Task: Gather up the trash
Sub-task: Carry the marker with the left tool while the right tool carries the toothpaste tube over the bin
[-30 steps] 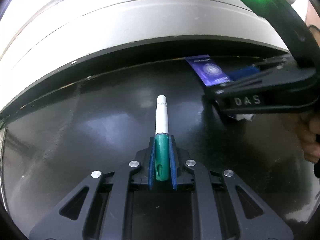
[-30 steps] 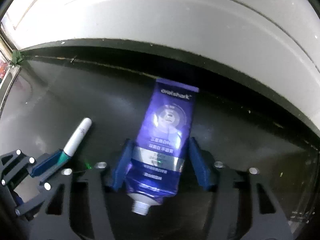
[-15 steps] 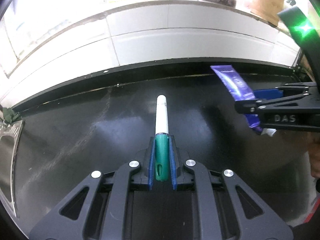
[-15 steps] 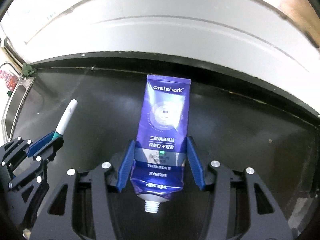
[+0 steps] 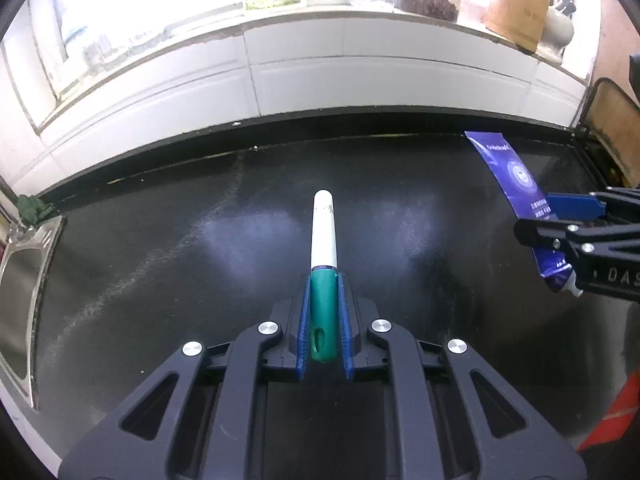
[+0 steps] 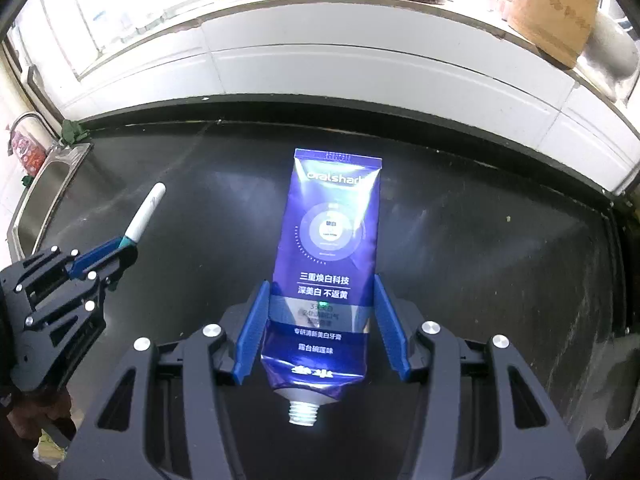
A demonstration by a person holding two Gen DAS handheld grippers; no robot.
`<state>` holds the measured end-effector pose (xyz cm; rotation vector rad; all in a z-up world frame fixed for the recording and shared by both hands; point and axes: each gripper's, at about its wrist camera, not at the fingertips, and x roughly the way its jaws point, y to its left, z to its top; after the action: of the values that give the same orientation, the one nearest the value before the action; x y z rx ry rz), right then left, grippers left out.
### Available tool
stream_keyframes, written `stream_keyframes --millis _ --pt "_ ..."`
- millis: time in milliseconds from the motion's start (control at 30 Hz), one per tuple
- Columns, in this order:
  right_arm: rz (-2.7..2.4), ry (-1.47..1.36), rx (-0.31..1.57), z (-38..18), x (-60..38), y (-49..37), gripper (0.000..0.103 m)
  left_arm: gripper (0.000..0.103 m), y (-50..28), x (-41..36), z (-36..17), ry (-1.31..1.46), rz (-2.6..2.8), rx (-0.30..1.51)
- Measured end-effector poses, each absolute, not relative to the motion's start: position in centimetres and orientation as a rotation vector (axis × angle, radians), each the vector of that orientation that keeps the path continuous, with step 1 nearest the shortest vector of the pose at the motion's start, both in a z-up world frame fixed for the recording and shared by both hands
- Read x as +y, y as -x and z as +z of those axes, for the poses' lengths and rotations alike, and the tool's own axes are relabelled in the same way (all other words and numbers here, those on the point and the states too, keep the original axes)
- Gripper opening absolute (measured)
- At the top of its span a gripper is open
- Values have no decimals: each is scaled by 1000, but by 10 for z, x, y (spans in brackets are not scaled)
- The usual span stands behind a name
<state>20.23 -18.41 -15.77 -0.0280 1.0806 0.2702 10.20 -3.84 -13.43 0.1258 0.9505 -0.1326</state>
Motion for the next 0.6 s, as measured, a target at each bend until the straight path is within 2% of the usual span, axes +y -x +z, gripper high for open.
stream_keyframes --millis 367,600 --pt "309 46 1033 -132 -171 -178 52 13 -81 -16 -109 -113 -89 902" --pt "502 127 996 -110 -89 -158 52 13 -47 51 -91 -23 52 882"
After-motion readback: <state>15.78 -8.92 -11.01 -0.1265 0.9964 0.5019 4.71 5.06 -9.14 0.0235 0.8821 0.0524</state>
